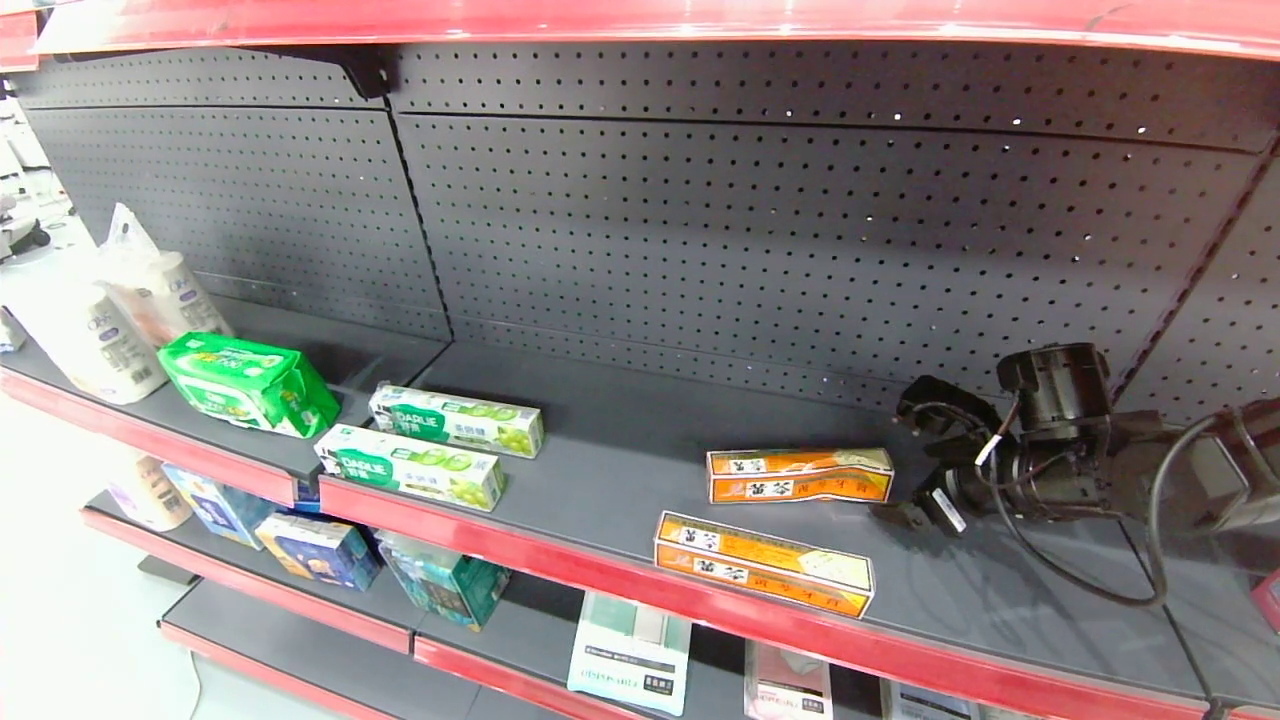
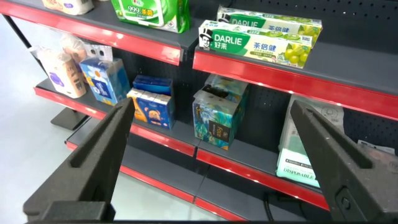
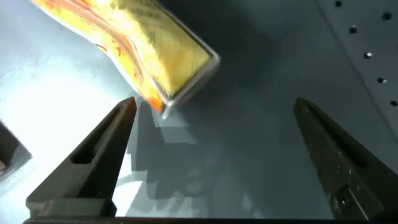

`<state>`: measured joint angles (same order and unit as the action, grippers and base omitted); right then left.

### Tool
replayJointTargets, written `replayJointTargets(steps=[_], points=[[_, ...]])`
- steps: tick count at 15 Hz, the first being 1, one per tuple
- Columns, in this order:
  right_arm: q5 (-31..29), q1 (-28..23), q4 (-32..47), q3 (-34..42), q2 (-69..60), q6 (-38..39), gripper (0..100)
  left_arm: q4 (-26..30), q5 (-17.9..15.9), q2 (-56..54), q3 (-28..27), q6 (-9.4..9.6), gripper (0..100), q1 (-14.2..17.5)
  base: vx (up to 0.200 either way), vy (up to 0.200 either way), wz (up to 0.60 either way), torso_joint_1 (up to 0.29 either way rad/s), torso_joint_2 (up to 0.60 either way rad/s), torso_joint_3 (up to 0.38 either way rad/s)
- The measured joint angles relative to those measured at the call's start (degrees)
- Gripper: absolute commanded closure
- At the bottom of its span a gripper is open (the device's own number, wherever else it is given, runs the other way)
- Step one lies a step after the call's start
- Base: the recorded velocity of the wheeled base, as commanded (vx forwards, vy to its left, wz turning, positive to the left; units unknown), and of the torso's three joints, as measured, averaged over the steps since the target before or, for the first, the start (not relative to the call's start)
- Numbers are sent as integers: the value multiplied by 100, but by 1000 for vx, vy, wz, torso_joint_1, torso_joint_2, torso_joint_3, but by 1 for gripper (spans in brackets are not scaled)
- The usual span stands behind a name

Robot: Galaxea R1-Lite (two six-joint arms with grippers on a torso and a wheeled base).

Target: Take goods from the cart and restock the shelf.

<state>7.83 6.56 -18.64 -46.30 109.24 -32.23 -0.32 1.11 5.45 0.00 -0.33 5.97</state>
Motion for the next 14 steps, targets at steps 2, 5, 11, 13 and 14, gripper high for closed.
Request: replayJointTargets(steps=[2,5,11,13,14], points=[[13,5,-11,60,-17,-1,0,-1,0,0,0,-2,0,0,0,0,0,0,0,0],[22,0,-22,63,-56,-11,0,0,0,0,0,0,0,2,0,0,0,0,0,0],[32,77,-144,-265,-130,93,0,-1,0,0,0,0,0,2,0,0,0,0,0,0],[-24,187,-152,-560,-76,449,0,-1,1,0,0,1,0,2,0,0,0,0,0,0],[-187,212,-150,-631,-28,675,0,-1,1,0,0,-2,0,2,0,0,0,0,0,0]])
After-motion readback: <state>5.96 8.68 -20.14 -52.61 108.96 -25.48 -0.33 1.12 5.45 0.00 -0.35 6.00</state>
